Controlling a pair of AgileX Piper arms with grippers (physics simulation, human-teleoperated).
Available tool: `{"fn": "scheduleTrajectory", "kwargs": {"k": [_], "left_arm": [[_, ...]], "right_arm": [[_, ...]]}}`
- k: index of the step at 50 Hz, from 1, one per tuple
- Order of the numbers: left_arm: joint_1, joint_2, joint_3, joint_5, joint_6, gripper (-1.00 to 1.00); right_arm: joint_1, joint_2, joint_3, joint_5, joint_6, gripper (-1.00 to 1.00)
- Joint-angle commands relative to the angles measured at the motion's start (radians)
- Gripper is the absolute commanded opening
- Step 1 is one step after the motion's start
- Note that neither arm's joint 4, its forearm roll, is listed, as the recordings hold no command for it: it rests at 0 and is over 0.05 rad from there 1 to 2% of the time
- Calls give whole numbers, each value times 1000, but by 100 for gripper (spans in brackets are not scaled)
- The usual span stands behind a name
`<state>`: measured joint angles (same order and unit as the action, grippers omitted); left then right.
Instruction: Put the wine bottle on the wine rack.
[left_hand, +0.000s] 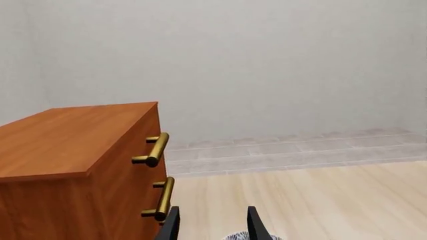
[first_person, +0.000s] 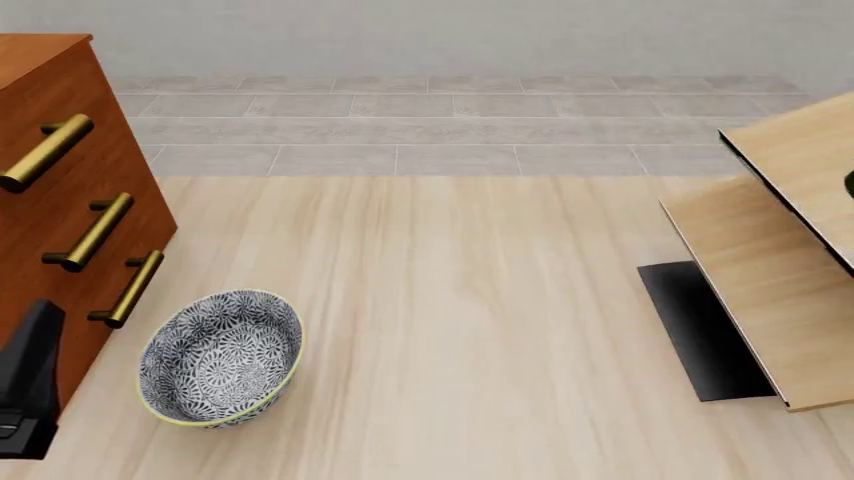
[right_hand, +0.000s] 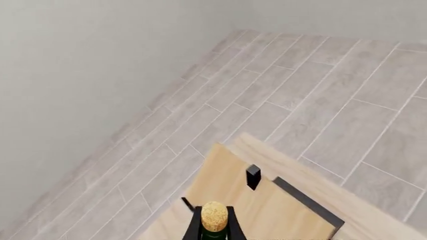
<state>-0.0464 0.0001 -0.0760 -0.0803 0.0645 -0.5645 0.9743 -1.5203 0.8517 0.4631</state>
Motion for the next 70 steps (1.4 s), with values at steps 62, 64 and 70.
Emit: {"fn": "scheduleTrajectory", "kwargs": {"k": [62,64,70], "left_arm": [[2,0,21,-6,10,100],[2,0,22,-6,11,100],[4,0,23,-6,10,100]], "right_arm": [[-126,44,260,-213,-39,-100],[-130,50,267,-224,-42,-100],[-141,65,278,-242,-43,-100]]}}
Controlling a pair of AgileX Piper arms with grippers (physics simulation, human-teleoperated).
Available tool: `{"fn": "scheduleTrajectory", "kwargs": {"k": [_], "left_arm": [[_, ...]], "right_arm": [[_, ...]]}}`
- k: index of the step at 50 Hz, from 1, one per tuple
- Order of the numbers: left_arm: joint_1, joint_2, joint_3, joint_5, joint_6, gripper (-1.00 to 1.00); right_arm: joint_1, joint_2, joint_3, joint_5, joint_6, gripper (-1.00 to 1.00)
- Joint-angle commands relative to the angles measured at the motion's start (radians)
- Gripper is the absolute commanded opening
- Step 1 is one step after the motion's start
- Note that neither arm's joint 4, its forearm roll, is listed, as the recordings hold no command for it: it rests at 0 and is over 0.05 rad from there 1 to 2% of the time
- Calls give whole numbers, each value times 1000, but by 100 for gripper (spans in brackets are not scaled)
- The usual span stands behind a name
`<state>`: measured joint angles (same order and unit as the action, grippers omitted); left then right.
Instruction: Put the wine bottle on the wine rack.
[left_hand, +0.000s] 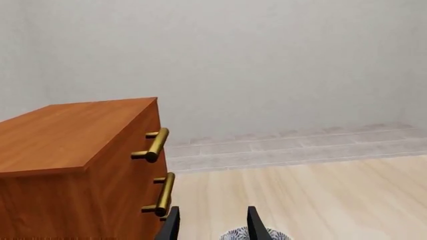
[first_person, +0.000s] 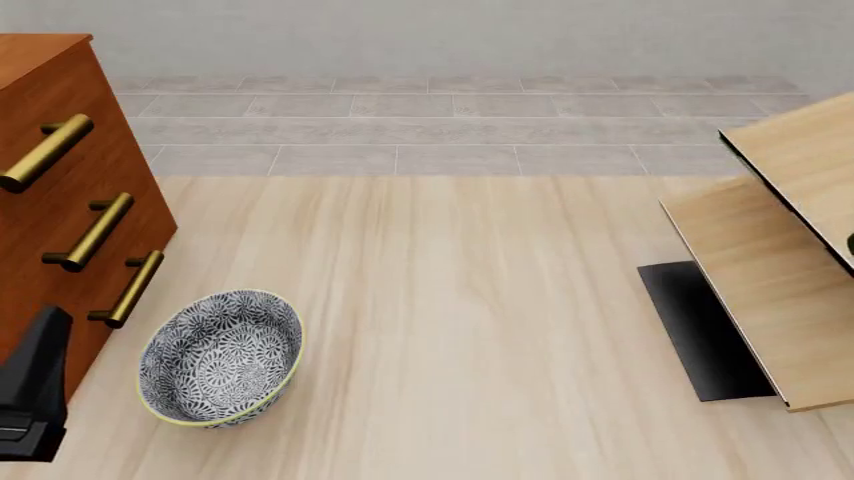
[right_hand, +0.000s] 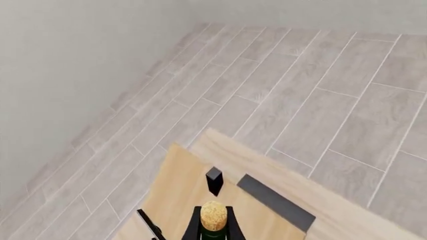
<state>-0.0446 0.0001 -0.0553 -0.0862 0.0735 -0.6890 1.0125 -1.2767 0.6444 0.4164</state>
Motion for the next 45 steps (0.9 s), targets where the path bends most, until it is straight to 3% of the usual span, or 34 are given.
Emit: {"fn": "scheduleTrajectory", "kwargs": {"k": [1,45], "left_arm": [[3,0,3,0,1,100],[13,0,11,2,5,100]], "right_arm": [[-18,29,39,-40,2,-100],[-72,150,161,-212,-26,-100]]}}
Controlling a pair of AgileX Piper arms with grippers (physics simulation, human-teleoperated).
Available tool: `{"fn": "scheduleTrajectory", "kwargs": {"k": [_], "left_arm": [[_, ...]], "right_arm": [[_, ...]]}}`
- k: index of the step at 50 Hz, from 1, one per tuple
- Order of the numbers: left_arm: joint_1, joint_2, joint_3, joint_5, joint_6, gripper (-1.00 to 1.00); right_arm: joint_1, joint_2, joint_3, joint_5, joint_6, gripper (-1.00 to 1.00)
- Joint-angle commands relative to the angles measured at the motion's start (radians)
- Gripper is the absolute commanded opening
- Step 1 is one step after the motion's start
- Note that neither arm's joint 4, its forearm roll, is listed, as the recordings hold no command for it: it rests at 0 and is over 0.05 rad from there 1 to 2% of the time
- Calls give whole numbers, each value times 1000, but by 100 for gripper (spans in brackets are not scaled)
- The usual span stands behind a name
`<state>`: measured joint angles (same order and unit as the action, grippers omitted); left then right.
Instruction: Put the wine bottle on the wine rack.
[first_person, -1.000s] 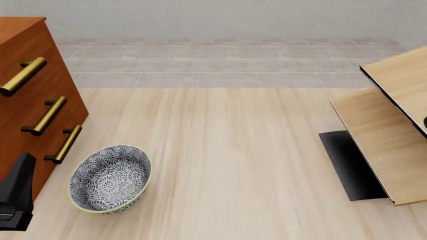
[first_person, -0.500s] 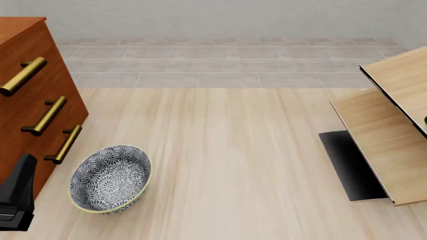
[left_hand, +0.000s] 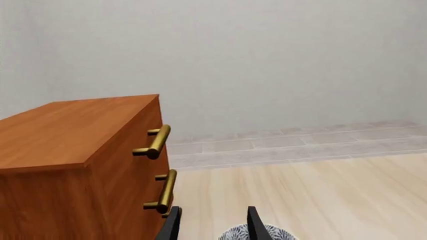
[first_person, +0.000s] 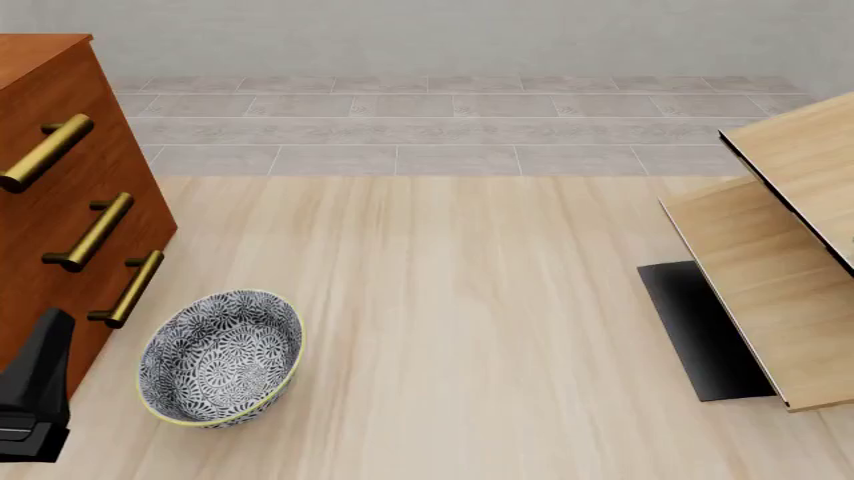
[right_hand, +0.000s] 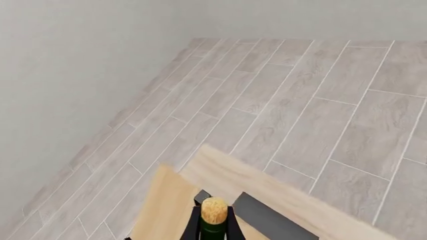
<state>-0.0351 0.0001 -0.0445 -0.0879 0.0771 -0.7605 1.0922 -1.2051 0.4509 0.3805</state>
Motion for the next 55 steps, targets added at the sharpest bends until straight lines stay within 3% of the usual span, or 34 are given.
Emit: {"fn": "scheduleTrajectory", "kwargs": {"k": [1,55], "left_arm": [[4,0,0,3,3,100],[30,0,26,-11,5,100]], "right_arm": [[-1,79,94,-28,9,-100],[-20,254,182,-204,-34,-100]]}}
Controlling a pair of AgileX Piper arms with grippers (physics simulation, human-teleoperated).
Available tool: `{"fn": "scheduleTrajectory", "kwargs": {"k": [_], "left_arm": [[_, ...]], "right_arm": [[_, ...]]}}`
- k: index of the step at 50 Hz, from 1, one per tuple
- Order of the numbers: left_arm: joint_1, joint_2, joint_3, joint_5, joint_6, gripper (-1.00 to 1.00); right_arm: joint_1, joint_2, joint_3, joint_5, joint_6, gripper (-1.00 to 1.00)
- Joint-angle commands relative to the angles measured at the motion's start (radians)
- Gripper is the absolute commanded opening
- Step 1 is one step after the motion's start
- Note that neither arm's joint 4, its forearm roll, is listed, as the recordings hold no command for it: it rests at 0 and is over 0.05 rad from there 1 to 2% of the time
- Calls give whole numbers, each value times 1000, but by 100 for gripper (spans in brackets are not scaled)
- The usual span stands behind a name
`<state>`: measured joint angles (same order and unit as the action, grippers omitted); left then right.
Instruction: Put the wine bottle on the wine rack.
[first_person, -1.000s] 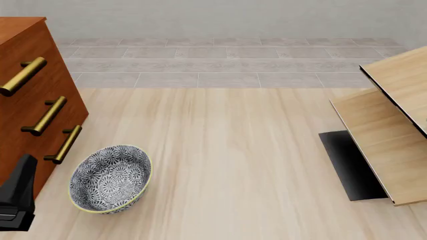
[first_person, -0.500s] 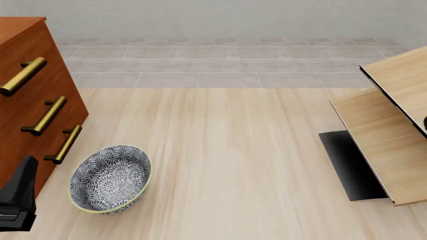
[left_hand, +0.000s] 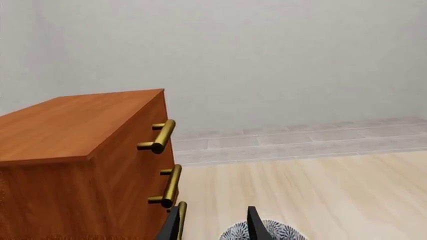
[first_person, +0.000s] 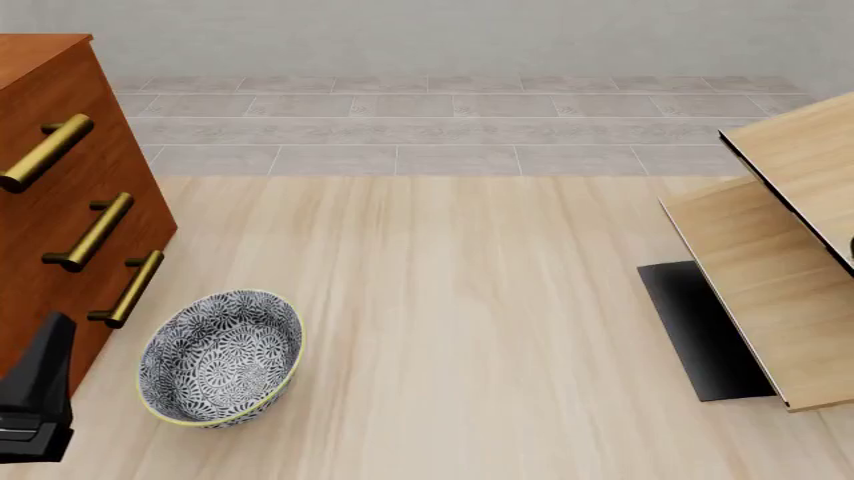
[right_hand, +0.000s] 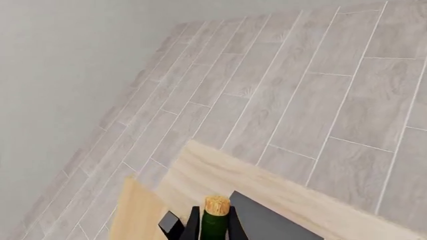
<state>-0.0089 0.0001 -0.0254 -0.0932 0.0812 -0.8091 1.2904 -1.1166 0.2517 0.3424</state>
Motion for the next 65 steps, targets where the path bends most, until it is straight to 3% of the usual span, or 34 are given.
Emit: {"fn": "scheduleTrajectory", "kwargs": {"k": [1,40,41,65], "left_arm": [[3,0,8,-6,1,100],[6,0,10,-8,5,100],[7,0,9,-8,4,100],[8,0,5,-8,0,100]], "right_arm": [[27,59,96,-9,4,-100],[29,50,114,-22,16,-100],[30,47,111,-18,11,100],[54,15,95,12,23,100]]}}
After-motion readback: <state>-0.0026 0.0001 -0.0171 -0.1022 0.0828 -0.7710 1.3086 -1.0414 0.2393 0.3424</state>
